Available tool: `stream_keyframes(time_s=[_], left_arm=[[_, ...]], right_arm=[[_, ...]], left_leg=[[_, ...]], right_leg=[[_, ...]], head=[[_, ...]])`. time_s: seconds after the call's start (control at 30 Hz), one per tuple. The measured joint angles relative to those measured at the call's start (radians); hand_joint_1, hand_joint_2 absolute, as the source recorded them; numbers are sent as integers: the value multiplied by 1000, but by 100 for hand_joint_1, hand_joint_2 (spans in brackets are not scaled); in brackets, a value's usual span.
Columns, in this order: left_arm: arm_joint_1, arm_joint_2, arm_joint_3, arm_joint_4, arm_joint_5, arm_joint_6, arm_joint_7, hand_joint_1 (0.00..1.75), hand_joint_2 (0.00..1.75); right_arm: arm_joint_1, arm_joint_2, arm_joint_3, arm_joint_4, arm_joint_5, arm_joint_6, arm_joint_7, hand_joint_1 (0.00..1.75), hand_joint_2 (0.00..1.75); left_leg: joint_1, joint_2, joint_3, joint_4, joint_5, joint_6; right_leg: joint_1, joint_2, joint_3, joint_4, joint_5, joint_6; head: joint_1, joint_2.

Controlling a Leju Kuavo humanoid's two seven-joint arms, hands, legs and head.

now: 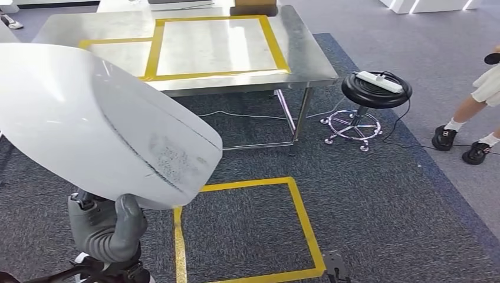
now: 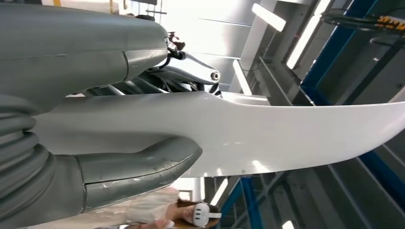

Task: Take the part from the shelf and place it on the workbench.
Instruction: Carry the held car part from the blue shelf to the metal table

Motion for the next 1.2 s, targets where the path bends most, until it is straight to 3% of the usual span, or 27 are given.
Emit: stream_keyframes(time_s=[0.13, 0.2, 0.27, 0.3, 0.33, 0.37, 0.43, 0.5, 0.6, 0.67, 0.8, 0.87, 0.9, 1.0, 1.07, 1.13, 1.2], left_arm=[[-2, -4, 1, 4, -1, -2, 0, 175, 175], [-3, -7, 1, 4, -2, -4, -3, 175, 175], [-4, -7, 0, 5, -4, -11, -8, 175, 175], [-4, -8, 0, 5, -2, -18, -12, 175, 175], [-5, -8, 0, 5, 2, -26, -17, 175, 175], [-5, -8, 0, 5, 7, -37, -24, 175, 175], [-4, -8, 0, 4, 22, -64, -40, 175, 175], [-4, -8, 1, 3, 34, -93, -52, 175, 175], [-4, -7, 3, -3, 34, -114, -57, 175, 175], [-5, -8, 5, -14, 30, -112, -56, 175, 175], [1, -6, 8, -23, 12, -93, -56, 175, 175], [4, -3, 9, -23, -2, -81, -60, 175, 175], [5, -2, 9, -23, -11, -75, -62, 175, 175], [3, 0, 9, -23, -29, -64, -65, 175, 175], [2, 0, 9, -22, -43, -43, -59, 175, 175], [3, -1, 10, -18, -76, 4, -49, 175, 175], [4, -2, 11, -12, -110, 52, -36, 175, 175]], right_arm=[[2, 0, 0, 0, 1, -3, 4, 0, 0], [1, 0, 0, 0, -3, -6, 12, 0, 0], [0, 0, -2, 0, -16, -14, 29, 0, 0], [0, 0, -6, 0, -30, -22, 38, 0, 0], [0, 0, -13, 0, -45, -33, 43, 0, 0], [0, 0, -22, 0, -60, -45, 46, 0, 0], [-3, 2, -40, 0, -80, -61, 48, 0, 0], [-6, 5, -52, 0, -81, -65, 39, 0, 0], [-6, 7, -56, -1, -45, -92, -43, 0, 0], [-9, 7, -52, -1, -17, -113, -98, 0, 0], [-13, 7, -46, -1, 3, -121, -116, 0, 0], [-12, 7, -46, -1, 7, -103, -105, 0, 0], [-12, 7, -46, -1, 8, -84, -93, 0, 0], [-11, 7, -45, -1, 9, -20, -54, 0, 0], [-8, 7, -45, 0, 9, -5, -41, 0, 0], [-6, 6, -45, 0, 9, -4, -35, 0, 0], [-5, 6, -45, 0, 9, -6, -31, 0, 0]], left_leg=[[0, -1, 2, -12, 2, 30], [2, 1, 3, -13, 3, 39], [1, 2, 3, -13, 3, 42], [0, 2, 3, -13, 2, 43], [0, 2, 5, -13, 2, 43], [0, 2, 7, -13, 1, 43], [-1, 1, 12, -11, -3, 38], [-4, 1, 13, -9, -6, 28], [-4, 1, 12, -13, -4, 11], [-2, 1, -2, 16, -28, 1], [-2, 1, -97, 211, -127, -7], [-2, 1, -125, 264, -129, -6], [-2, 1, -117, 245, -107, -4], [-3, 1, -25, 62, -16, 6], [-5, 1, 5, -6, -2, 14], [-5, 0, 5, -13, 0, 24], [-2, 0, 6, -17, 4, 35]], right_leg=[[-2, -3, -7, 11, -9, 21], [-3, -9, -48, 101, -61, 28], [-3, -11, -109, 234, -120, 31], [-3, -11, -127, 274, -130, 32], [-3, -11, -129, 278, -121, 31], [-3, -11, -111, 241, -94, 30], [-3, -14, -43, 107, -33, 29], [-2, -13, 2, 19, -9, 22], [0, -9, 4, 7, -8, 3], [-2, -9, 4, 3, -5, -10], [-2, -11, 3, 2, -4, -21], [-1, -11, 2, 2, -4, -21], [-1, -11, 2, 2, -4, -21], [2, -7, 3, 4, -3, -16], [5, -5, -1, 4, -1, -5], [4, -5, -1, -1, 2, 7], [2, -8, -13, 23, -17, 18]], head=[[4, 0], [9, 0], [13, 0], [13, 0], [13, 0], [13, 0], [13, 0], [11, 0], [10, 0], [6, 0], [2, 0], [2, 0], [2, 0], [1, 0], [2, 0], [3, 0], [6, 0]])
